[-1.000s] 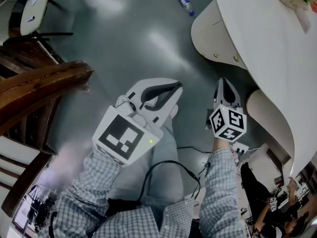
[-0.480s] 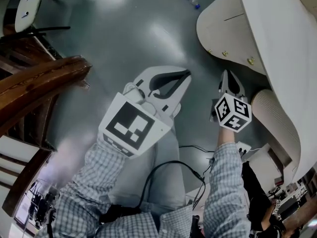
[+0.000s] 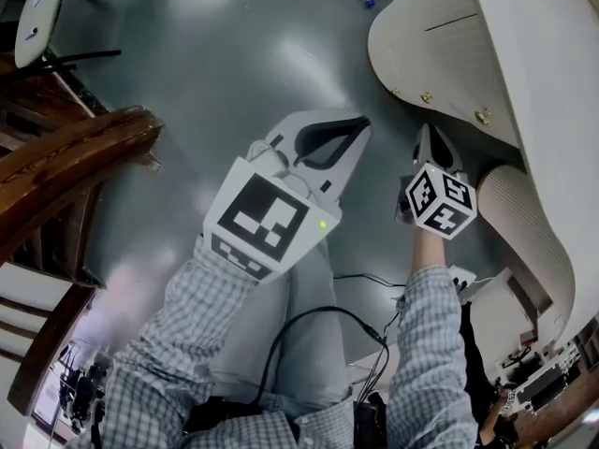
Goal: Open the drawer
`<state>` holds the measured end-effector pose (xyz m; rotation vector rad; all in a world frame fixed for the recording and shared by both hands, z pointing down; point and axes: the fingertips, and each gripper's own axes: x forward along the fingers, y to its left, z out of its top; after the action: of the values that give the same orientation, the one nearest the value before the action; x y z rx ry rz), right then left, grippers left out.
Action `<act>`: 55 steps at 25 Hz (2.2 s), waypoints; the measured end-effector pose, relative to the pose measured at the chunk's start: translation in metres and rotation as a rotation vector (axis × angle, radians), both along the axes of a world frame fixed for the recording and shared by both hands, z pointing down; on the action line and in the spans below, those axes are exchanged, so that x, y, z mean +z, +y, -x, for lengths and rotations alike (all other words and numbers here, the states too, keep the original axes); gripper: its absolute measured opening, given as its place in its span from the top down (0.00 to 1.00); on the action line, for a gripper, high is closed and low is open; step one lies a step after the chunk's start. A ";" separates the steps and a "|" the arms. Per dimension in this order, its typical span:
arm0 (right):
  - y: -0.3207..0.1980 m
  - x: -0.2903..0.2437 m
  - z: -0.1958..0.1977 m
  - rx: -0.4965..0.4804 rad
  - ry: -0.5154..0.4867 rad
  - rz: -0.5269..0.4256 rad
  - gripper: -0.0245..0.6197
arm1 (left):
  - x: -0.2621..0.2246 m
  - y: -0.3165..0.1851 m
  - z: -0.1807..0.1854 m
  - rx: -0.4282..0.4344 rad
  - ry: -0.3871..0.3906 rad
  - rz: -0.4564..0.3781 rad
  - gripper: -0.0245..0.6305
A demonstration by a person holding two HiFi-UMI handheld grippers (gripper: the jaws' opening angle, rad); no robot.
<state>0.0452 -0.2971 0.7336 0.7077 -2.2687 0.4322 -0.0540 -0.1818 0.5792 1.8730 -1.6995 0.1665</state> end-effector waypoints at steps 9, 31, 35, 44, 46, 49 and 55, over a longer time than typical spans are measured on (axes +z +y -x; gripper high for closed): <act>-0.013 0.029 -0.003 0.046 0.007 0.014 0.95 | 0.038 -0.008 0.001 -0.009 0.025 0.032 0.96; -0.032 -0.111 0.007 0.160 -0.317 -0.216 0.75 | 0.031 -0.016 0.001 -0.014 0.037 0.033 0.96; -0.037 -0.123 0.008 0.177 -0.331 -0.236 0.75 | 0.027 -0.016 0.001 -0.015 0.041 0.028 0.96; -0.040 -0.133 0.011 0.200 -0.305 -0.278 0.83 | 0.016 -0.010 0.000 -0.006 0.034 0.016 0.96; -0.039 -0.134 0.011 0.208 -0.298 -0.282 0.83 | 0.014 -0.007 -0.001 -0.001 0.031 0.013 0.96; -0.038 -0.135 0.011 0.219 -0.288 -0.281 0.83 | 0.011 -0.003 -0.002 0.008 0.025 0.011 0.96; -0.039 -0.134 0.009 0.241 -0.270 -0.279 0.83 | 0.008 0.003 -0.005 0.016 0.024 0.011 0.96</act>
<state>0.0360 -0.3356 0.6000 1.1313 -2.5372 0.3420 -0.0495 -0.1785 0.5872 1.8740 -1.6646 0.1590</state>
